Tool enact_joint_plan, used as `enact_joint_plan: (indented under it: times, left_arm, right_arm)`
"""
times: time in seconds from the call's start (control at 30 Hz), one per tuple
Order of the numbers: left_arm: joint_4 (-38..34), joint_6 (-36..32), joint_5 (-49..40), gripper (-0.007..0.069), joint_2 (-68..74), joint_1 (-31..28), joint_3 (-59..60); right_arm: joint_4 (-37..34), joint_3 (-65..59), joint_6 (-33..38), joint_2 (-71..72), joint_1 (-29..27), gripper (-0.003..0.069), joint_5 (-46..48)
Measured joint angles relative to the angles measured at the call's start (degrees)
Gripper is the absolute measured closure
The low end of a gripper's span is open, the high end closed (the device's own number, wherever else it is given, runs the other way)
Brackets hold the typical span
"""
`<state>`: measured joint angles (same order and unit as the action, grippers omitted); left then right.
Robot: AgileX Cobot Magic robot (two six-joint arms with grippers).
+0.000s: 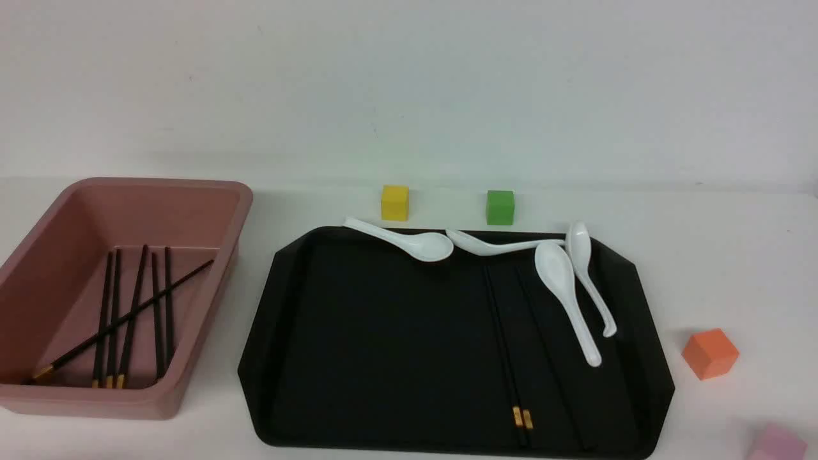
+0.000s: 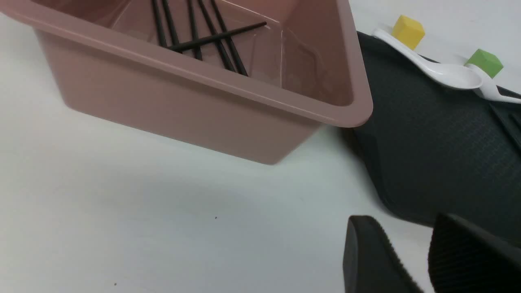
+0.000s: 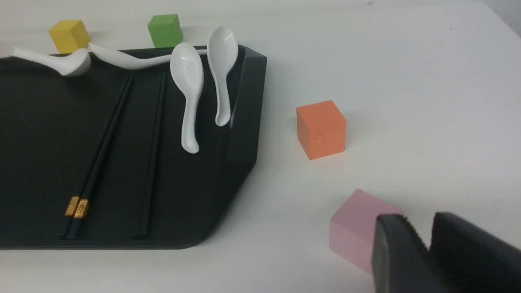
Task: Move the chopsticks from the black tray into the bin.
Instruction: Use the right arm to grab a pair of chopsticks
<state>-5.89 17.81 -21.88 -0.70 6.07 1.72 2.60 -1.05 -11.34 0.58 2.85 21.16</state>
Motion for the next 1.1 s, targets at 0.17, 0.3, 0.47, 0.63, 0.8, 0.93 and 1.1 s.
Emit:
enact_joint_plan:
  times: [0.17, 0.3, 0.47, 0.63, 0.8, 0.93, 1.1]
  left_arm:
    - [0.00, 0.00, 0.00, 0.0386, 0.00, 0.00, 0.00]
    - [0.00, 0.00, 0.00, 0.0386, 0.00, 0.00, 0.00]
    - [0.00, 0.00, 0.00, 0.0386, 0.00, 0.00, 0.00]
    - [0.00, 0.00, 0.00, 0.0386, 0.00, 0.00, 0.00]
    - [0.00, 0.00, 0.00, 0.0386, 0.00, 0.00, 0.00]
    - [0.00, 0.00, 0.00, 0.0386, 0.00, 0.00, 0.00]
    - [0.00, 0.00, 0.00, 0.0386, 0.00, 0.00, 0.00]
  right_arm:
    - [0.00, 0.00, 0.00, 0.00, 0.00, 0.0502, 0.00]
    - [0.00, 0.00, 0.00, 0.00, 0.00, 0.0499, 0.00]
    - [0.00, 0.00, 0.00, 0.00, 0.00, 0.0498, 0.00]
    - [0.00, 0.04, 0.00, 0.00, 0.00, 0.0496, 0.00]
    - [0.00, 0.04, 0.00, 0.00, 0.00, 0.0489, 0.00]
    - [0.00, 0.04, 0.00, 0.00, 0.00, 0.0484, 0.00]
    - [0.00, 0.04, 0.00, 0.00, 0.00, 0.0475, 0.00]
